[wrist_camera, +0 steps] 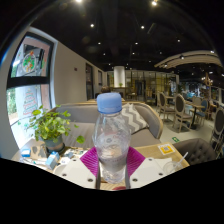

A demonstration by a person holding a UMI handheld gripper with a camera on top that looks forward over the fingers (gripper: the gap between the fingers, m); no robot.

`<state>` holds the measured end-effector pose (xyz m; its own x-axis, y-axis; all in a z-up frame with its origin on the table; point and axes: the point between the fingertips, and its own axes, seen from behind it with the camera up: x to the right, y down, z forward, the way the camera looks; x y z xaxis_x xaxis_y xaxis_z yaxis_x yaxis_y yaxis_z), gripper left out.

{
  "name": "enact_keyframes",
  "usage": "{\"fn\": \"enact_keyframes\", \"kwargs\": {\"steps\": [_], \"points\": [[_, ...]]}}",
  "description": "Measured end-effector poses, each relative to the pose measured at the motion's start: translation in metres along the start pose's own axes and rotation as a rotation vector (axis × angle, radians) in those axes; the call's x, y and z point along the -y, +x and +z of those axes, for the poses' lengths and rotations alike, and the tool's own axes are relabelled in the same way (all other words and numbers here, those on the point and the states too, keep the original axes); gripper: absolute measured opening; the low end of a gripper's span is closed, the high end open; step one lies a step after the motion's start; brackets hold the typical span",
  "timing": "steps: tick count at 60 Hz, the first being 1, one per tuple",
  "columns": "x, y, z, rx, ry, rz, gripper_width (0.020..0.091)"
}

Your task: Pour water

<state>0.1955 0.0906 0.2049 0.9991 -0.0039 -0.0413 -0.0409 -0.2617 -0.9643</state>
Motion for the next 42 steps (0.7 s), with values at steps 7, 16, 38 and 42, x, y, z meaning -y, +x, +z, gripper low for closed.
{"fn": "enact_keyframes", "kwargs": {"steps": [7, 16, 38, 42], "points": [[-0.066, 0.016, 0.012, -0.02, -0.096, -0.031, 0.0327], [-0.127, 0.03, 0.024, -0.053, -0.172, -0.012, 0.0329], [-0.143, 0.041, 0.004, -0.112, -0.232, 0.012, 0.0808], [-0.141, 0.039, -0.012, -0.117, -0.257, 0.015, 0.085]]}}
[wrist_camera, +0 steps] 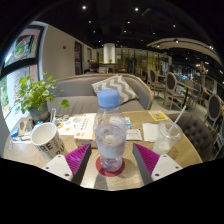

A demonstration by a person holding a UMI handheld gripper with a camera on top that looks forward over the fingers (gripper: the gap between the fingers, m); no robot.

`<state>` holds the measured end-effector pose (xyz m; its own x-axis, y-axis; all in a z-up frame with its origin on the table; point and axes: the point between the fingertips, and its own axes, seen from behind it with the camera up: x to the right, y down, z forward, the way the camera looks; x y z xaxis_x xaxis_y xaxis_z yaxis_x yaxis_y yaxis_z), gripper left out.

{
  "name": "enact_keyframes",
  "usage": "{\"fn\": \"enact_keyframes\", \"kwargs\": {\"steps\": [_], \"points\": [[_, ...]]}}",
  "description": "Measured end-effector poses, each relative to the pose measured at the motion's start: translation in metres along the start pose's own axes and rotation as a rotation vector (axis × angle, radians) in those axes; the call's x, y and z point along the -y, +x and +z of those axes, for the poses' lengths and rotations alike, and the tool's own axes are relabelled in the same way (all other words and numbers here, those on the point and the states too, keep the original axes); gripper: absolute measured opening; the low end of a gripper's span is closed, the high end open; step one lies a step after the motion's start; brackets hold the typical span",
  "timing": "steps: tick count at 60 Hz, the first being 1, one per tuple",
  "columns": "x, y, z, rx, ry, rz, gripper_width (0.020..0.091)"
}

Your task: Pour water

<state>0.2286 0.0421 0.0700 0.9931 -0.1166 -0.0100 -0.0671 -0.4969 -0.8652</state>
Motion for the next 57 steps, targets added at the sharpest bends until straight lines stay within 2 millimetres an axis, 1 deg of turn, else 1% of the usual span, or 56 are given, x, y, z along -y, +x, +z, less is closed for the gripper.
{"fn": "enact_keyframes", "kwargs": {"steps": [2, 7, 11, 14, 25, 26, 27, 28, 30, 34, 35, 37, 41, 45, 51, 57], "points": [[-0.005, 0.001, -0.007, -0.007, -0.017, 0.0, 0.0849], [-0.006, -0.001, -0.044, -0.034, -0.053, -0.008, 0.0856], [-0.011, -0.005, -0.076, -0.048, -0.09, -0.009, 0.0853], [-0.013, -0.013, -0.106, -0.055, -0.113, 0.0, 0.0855], [-0.017, -0.05, -0.216, -0.081, -0.173, 0.025, 0.0849], [-0.018, -0.053, -0.224, -0.085, -0.175, 0.026, 0.0849], [-0.015, -0.056, -0.229, -0.087, -0.179, 0.028, 0.0849], [-0.016, -0.059, -0.241, -0.089, -0.18, 0.031, 0.085], [-0.016, -0.066, -0.257, -0.088, -0.178, 0.03, 0.0854], [-0.017, -0.074, -0.283, -0.096, -0.174, 0.027, 0.0855], [-0.016, -0.076, -0.284, -0.098, -0.175, 0.024, 0.0855], [-0.017, -0.079, -0.294, -0.104, -0.172, 0.018, 0.0854], [-0.02, -0.083, -0.309, -0.115, -0.167, 0.004, 0.0855], [-0.023, -0.085, -0.318, -0.116, -0.169, 0.0, 0.0856], [-0.025, -0.087, -0.326, -0.118, -0.166, 0.001, 0.0857], [-0.022, -0.089, -0.327, -0.108, -0.172, -0.02, 0.0859]]}}
